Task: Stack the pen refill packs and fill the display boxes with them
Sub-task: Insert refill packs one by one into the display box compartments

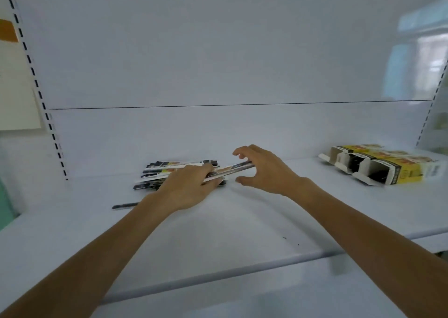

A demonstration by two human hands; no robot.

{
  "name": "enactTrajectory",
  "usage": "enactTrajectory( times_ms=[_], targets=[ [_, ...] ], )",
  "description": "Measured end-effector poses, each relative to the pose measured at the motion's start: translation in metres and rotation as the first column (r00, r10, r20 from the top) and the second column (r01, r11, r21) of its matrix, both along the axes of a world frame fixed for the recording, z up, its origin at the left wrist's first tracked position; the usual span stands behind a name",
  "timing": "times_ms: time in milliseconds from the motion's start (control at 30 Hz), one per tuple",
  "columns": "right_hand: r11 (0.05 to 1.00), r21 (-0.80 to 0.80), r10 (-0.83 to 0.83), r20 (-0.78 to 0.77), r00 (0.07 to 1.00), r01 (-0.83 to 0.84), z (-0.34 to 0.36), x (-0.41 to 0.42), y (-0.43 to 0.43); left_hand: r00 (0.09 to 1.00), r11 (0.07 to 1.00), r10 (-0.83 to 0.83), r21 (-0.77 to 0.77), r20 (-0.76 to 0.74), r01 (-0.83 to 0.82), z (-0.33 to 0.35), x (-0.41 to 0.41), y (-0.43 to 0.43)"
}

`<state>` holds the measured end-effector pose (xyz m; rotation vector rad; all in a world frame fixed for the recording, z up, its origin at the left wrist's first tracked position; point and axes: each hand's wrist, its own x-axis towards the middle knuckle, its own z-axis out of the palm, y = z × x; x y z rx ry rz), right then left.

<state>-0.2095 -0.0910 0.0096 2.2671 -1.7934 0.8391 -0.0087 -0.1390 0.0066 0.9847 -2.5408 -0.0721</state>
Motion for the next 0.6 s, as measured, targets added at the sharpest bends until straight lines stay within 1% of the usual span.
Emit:
enactTrajectory(
  times_ms=[67,133,200,267,433,500,600],
  targets=[
    [0.999,0.045,0.026,0.093,0.995,-0.030,0.000,-0.015,0.002,1.000,0.999,0.009,0.035,0.022,-0.010,0.001,-0.019,0.001],
    [0.993,0.103,0.040,0.207,0.977,-0.063,-0.001,-0.031,0.007,0.999,0.999,0.021,0.032,0.039,-0.022,0.000,-0.037,0.002],
    [0.991,0.100,0.057,0.301,0.952,-0.091,-0.004,-0.055,0.010,1.000,0.999,0.018,0.036,0.022,-0.019,-0.002,-0.059,0.006],
    [0.993,0.079,0.057,0.305,0.951,-0.085,-0.009,-0.085,0.011,1.000,0.999,0.003,0.037,0.005,-0.003,-0.006,-0.085,0.012],
    [0.994,0.075,0.061,0.281,0.958,-0.085,-0.003,-0.174,0.024,1.000,0.997,-0.019,-0.073,-0.011,0.019,-0.005,-0.164,0.029],
    [0.998,0.034,0.049,0.218,0.975,-0.058,0.007,-0.212,0.034,1.000,0.999,0.009,-0.047,-0.029,-0.010,-0.003,-0.197,0.031],
    [0.998,-0.055,0.019,0.209,0.978,-0.008,0.023,-0.276,0.051,0.993,0.999,0.038,0.040,-0.109,-0.033,-0.007,-0.238,0.038]
  ],
)
